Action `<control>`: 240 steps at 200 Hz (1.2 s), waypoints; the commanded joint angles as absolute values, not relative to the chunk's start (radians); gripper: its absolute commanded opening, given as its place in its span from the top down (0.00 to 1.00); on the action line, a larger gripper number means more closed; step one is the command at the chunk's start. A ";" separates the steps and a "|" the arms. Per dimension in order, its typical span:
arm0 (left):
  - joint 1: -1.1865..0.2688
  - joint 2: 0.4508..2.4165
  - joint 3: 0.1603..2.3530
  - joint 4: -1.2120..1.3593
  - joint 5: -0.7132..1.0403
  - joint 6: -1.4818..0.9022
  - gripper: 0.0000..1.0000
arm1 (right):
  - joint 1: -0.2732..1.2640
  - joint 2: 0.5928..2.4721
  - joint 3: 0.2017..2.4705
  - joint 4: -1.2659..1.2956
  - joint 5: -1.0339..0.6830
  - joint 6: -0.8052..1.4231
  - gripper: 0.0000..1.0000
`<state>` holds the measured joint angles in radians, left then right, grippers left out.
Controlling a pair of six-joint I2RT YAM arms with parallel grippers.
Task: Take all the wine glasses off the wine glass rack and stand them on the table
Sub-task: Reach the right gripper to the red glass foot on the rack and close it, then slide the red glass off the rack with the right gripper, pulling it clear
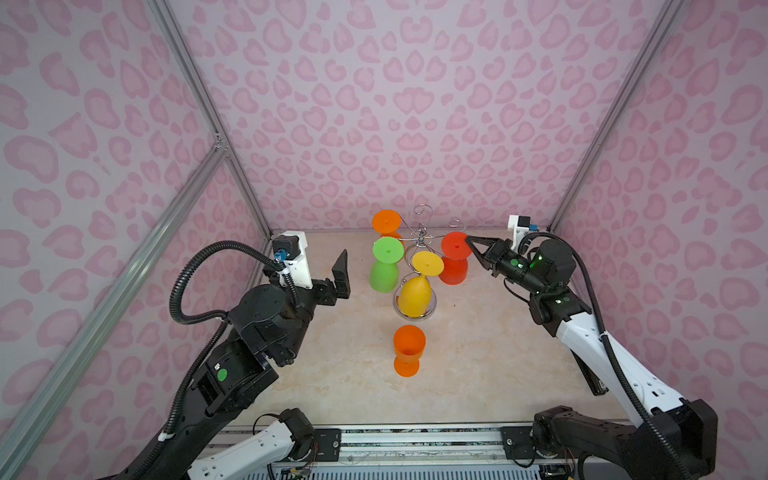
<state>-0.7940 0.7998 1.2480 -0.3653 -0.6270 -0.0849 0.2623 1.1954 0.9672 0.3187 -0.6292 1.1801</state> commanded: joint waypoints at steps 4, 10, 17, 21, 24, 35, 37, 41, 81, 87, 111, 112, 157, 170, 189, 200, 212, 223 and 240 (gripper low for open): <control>-0.792 0.795 1.246 -0.337 -0.637 -0.087 0.00 | 0.244 1.199 0.932 0.447 -0.664 1.282 1.00; -0.793 0.795 1.246 -0.337 -0.635 -0.087 0.00 | 0.239 1.200 0.925 0.467 -0.669 1.297 1.00; -0.793 0.795 1.247 -0.337 -0.634 -0.087 0.00 | 0.234 1.198 0.920 0.477 -0.673 1.308 1.00; -0.793 0.796 1.247 -0.336 -0.635 -0.087 0.00 | 0.232 1.197 0.917 0.480 -0.675 1.312 1.00; -0.792 0.795 1.247 -0.337 -0.633 -0.087 0.00 | 0.229 1.196 0.916 0.481 -0.676 1.313 1.00; -0.792 0.796 1.249 -0.336 -0.632 -0.088 0.00 | 0.223 1.189 0.910 0.484 -0.679 1.319 1.00; -0.792 0.797 1.249 -0.336 -0.633 -0.089 0.00 | 0.221 1.188 0.910 0.486 -0.681 1.320 1.00; -0.792 0.796 1.249 -0.336 -0.632 -0.088 0.00 | 0.219 1.184 0.908 0.486 -0.682 1.323 1.00; -0.791 0.806 1.251 -0.333 -0.626 -0.090 0.00 | 0.201 1.157 0.894 0.504 -0.705 1.354 1.00; -0.791 0.807 1.250 -0.331 -0.625 -0.090 0.00 | 0.200 1.155 0.894 0.506 -0.709 1.357 1.00; -0.791 0.811 1.253 -0.330 -0.625 -0.091 0.00 | 0.200 1.149 0.884 0.514 -0.722 1.372 1.00; -0.791 0.810 1.252 -0.330 -0.625 -0.091 0.00 | 0.200 1.149 0.884 0.516 -0.722 1.372 1.00; -0.791 0.808 1.254 -0.330 -0.621 -0.094 0.00 | 0.215 1.143 0.871 0.523 -0.732 1.381 1.00; -0.791 0.808 1.254 -0.330 -0.622 -0.095 0.00 | 0.229 1.149 0.875 0.525 -0.732 1.381 1.00; -0.791 0.809 1.253 -0.331 -0.617 -0.096 0.00 | 0.248 1.159 0.887 0.526 -0.732 1.381 1.00; -0.791 0.810 1.252 -0.331 -0.618 -0.096 0.00 | 0.259 1.167 0.894 0.526 -0.730 1.378 1.00; -0.790 0.811 1.252 -0.331 -0.619 -0.095 0.00 | 0.267 1.175 0.900 0.526 -0.728 1.377 1.00; -0.790 0.813 1.253 -0.331 -0.618 -0.095 0.00 | 0.274 1.183 0.906 0.528 -0.726 1.375 1.00; -0.789 0.813 1.253 -0.330 -0.618 -0.094 0.00 | 0.281 1.200 0.919 0.529 -0.723 1.374 1.00</control>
